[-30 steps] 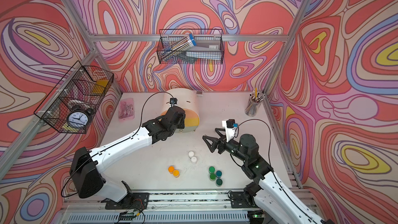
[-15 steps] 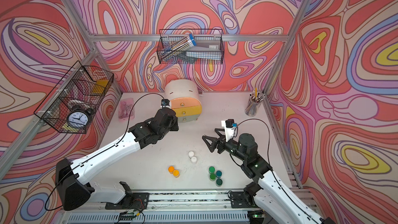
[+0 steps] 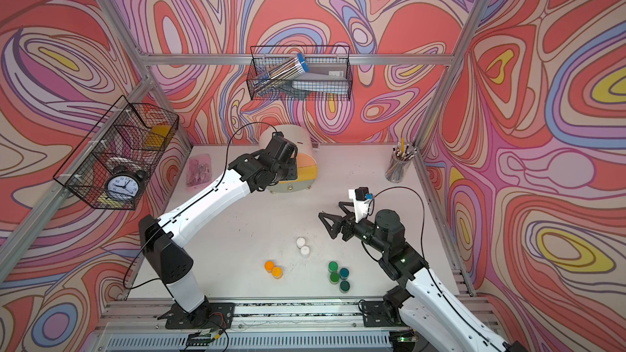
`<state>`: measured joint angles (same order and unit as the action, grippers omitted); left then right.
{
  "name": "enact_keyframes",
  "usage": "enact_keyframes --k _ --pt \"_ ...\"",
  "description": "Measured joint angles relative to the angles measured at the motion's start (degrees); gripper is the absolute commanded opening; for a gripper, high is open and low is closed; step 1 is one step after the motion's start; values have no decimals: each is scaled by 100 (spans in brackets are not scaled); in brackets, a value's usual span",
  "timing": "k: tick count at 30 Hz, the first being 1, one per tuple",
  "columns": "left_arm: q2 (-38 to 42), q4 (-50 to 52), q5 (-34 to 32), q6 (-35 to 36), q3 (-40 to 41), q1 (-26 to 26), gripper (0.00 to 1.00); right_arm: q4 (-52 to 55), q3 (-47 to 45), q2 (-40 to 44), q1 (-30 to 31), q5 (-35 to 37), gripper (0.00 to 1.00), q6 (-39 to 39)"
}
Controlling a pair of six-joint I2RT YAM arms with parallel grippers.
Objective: Put the paint cans in the drawer according to color
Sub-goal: Open the drawer in the storage box.
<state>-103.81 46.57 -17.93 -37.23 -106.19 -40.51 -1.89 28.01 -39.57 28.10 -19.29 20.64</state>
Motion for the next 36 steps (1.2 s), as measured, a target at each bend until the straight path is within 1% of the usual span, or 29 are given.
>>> enact_keyframes --k 3,9,17,23,28,30,33,34,36 --pt "-284 393 -120 -125 -374 0 54 4 0 24 2 20 98 0" --pt "-562 881 -459 -376 -807 17 52 17 0 72 0 39 98 2" --pt "-1049 1078 -474 -632 -1528 166 50 22 0 90 2 48 98 2" --pt "-1445 1193 -426 -780 -1742 310 48 28 0 133 0 103 98 2" --pt "-1569 1263 -387 -846 -1838 348 41 57 0 133 2 109 98 2" --pt "-1572 1261 -356 -857 -1851 358 36 68 0 133 2 109 98 2" --pt "-1572 1250 -282 -866 -1860 374 25 68 0 133 2 109 98 2" --pt "-1572 1252 -280 -866 -1860 378 22 68 0 133 2 111 98 2" --pt "-1572 1252 -278 -866 -1869 382 22 68 0 136 0 109 98 2"
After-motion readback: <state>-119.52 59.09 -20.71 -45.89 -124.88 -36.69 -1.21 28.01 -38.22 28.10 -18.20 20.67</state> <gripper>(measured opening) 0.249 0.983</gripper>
